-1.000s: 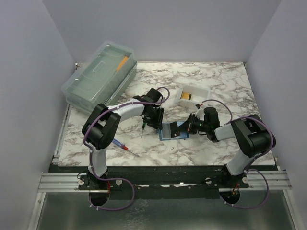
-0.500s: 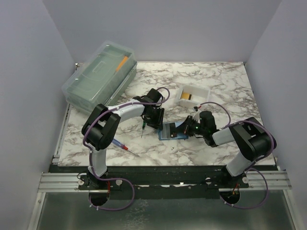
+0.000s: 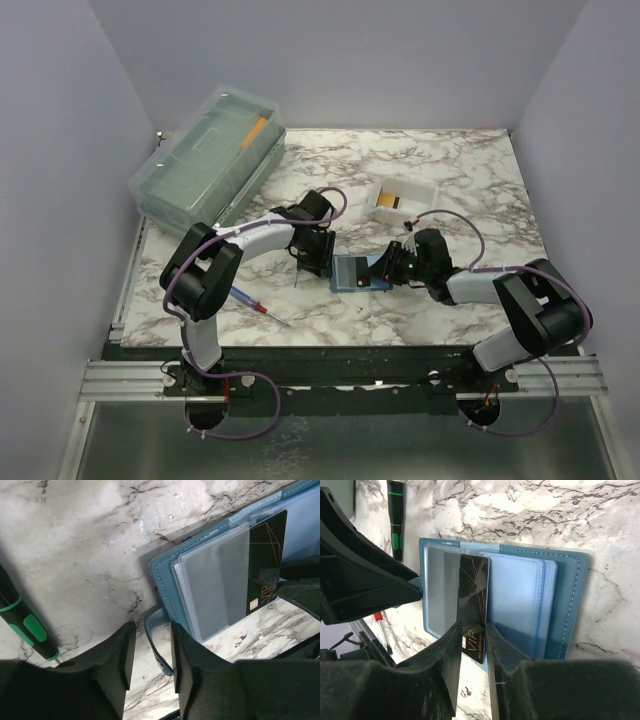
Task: Put the credit cards into the card holder
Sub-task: Insert the credit card into the card holder.
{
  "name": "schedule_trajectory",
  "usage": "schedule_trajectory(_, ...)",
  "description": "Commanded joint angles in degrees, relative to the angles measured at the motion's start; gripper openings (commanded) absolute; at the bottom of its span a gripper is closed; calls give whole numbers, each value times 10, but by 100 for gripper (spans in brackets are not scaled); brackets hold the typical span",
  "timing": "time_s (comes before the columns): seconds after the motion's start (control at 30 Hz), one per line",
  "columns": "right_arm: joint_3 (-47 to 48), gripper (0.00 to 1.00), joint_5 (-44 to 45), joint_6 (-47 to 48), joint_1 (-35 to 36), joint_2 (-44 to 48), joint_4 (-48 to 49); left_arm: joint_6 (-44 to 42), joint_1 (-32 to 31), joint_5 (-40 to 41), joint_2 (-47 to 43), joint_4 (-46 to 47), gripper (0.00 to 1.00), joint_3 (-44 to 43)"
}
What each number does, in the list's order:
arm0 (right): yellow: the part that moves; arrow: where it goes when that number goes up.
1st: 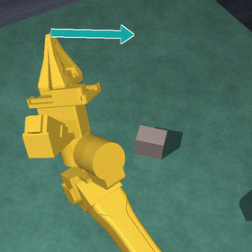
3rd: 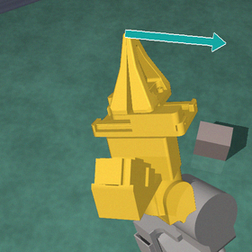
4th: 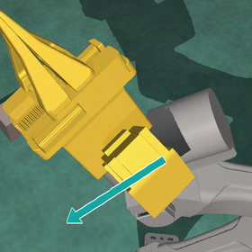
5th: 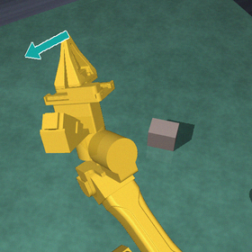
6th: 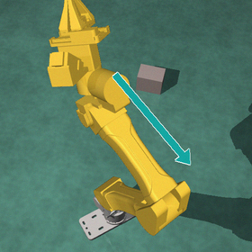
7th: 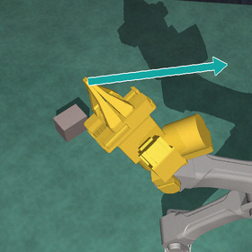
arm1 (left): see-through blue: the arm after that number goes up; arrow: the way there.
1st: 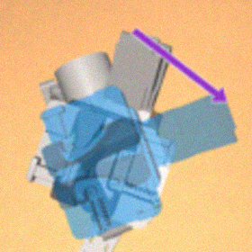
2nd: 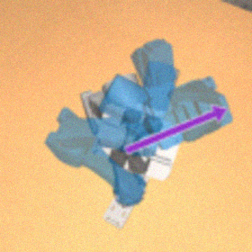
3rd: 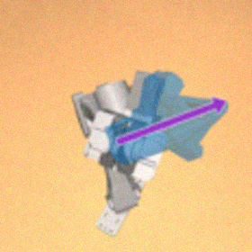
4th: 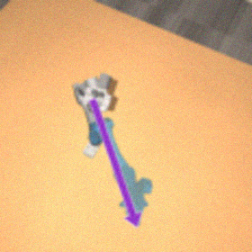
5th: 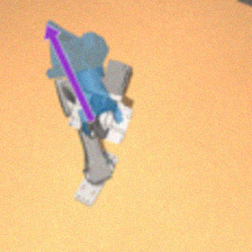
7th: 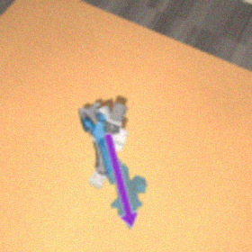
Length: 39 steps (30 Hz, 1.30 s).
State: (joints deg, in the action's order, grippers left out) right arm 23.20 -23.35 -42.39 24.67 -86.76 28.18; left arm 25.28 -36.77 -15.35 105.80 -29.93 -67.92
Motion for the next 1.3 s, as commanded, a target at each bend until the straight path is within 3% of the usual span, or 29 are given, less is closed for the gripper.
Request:
schedule_trajectory(0.0,9,28,16,16,14,-17,-38,7,-1,4,9,-7,35,13)
schedule_trajectory(0.27,62,21,4,8,63,-82,3,11,-8,-3,33,0,27,-5)
schedule_trajectory(0.5,75,23,23,-6,93,-79,2,8,-10,9,31,0,27,-9)
schedule_trajectory(0.7,78,28,61,-19,93,-24,-96,-2,-9,33,20,-13,28,-12)
schedule_trajectory(0.9,147,53,174,12,93,87,-349,-12,-8,57,-7,-33,36,-8)
schedule_trajectory(1.03,216,65,208,41,90,120,-430,-12,-8,41,-25,-38,47,-4)
schedule_trajectory(1.27,439,89,330,51,48,22,-552,-31,-10,13,-31,-43,55,-16)
